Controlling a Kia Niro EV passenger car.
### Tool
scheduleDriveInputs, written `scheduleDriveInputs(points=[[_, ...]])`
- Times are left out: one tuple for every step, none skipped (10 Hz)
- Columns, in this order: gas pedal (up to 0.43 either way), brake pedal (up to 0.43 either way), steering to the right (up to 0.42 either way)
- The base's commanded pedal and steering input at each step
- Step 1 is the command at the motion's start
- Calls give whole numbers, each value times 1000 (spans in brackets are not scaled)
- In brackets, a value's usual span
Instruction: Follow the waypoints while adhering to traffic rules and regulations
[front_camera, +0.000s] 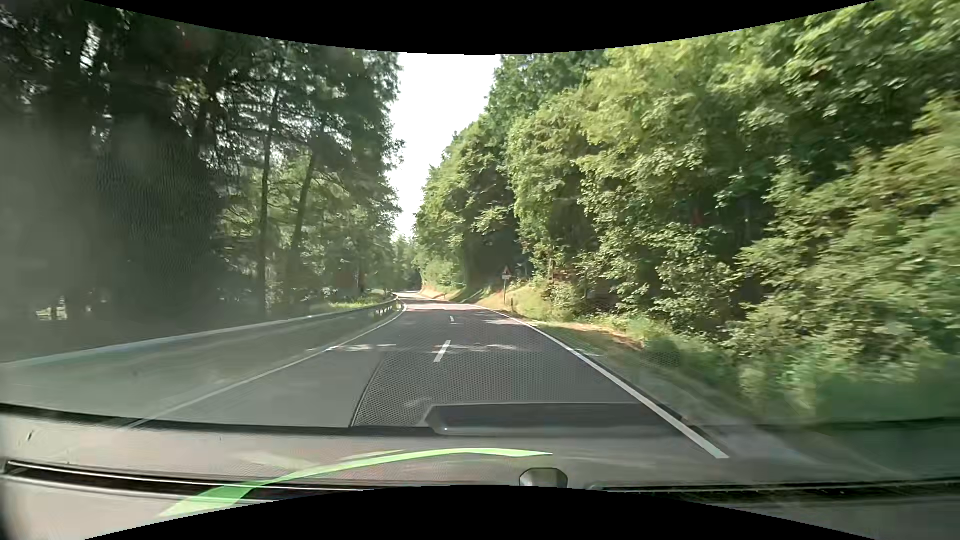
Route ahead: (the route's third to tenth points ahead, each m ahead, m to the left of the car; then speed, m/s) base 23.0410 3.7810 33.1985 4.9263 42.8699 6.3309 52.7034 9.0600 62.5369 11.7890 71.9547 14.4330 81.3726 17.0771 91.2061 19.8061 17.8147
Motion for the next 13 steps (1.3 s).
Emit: scheduleDriveInputs(points=[[189,0,-29],[197,0,-28],[189,0,-28],[169,0,-27],[150,0,-28],[150,0,-28],[157,0,-28],[169,0,-29],[189,0,-31],[197,0,-33],[209,0,-33],[209,0,-33],[209,0,-33]])
